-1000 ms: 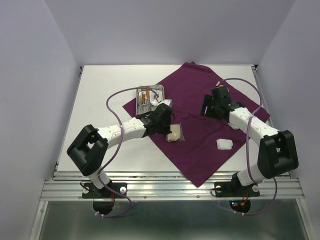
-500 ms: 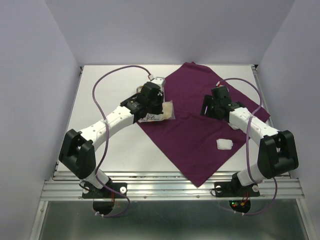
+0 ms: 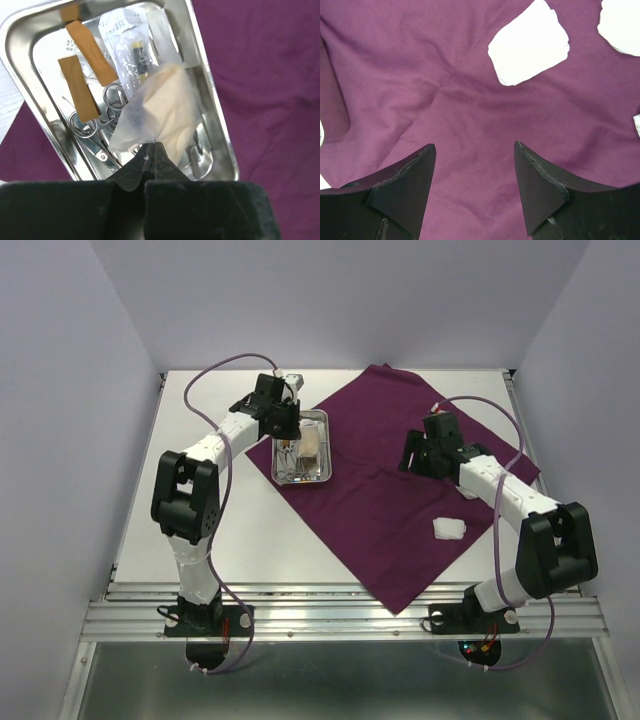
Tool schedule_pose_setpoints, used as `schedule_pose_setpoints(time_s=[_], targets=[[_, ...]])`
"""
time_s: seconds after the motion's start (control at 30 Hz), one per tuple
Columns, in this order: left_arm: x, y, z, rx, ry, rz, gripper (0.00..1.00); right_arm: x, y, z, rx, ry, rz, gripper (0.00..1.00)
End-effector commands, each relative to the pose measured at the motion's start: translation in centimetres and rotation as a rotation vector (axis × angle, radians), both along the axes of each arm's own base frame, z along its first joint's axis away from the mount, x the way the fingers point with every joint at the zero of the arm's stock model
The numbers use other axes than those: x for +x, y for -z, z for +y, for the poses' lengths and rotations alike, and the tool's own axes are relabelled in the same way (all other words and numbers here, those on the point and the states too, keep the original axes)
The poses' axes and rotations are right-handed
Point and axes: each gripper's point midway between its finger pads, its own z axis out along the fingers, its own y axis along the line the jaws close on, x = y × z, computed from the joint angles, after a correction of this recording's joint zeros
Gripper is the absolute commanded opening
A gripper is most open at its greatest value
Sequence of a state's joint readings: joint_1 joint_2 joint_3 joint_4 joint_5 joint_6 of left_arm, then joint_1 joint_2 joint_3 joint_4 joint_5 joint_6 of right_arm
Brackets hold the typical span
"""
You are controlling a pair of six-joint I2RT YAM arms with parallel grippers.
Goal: Prepare the surgical pack
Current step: Place the medical item in the container.
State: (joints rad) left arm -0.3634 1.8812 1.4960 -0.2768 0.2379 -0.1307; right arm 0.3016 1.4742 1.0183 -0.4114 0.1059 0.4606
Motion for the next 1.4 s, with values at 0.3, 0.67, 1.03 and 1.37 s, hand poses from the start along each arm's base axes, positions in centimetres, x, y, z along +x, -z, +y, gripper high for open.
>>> schedule_pose_setpoints(time_s=[0.3, 0.67, 1.03, 1.37], targets=[[5.9, 0.1, 2.1, 0.055, -0.01, -0.034, 0.0, -0.1, -2.0, 0.4, 0.047, -0.004, -0.05, 0.69], [8.1, 2.0, 3.1, 0.045, -0.068, -0.005, 0.0, 0.1, -1.4, 0.7, 0.051, -0.016, -0.029, 0.69], [8.8, 2.2, 3.8, 0.076, -0.125, 0.019, 0.34, 0.7, -1.8, -1.5, 0.033, 0.07, -0.05, 0.75], [6.6, -4.7, 3.8, 0.053, -0.099, -0.095, 0.7, -0.3, -1.2, -10.5, 0.186, 0.306, -0.05, 0.73]])
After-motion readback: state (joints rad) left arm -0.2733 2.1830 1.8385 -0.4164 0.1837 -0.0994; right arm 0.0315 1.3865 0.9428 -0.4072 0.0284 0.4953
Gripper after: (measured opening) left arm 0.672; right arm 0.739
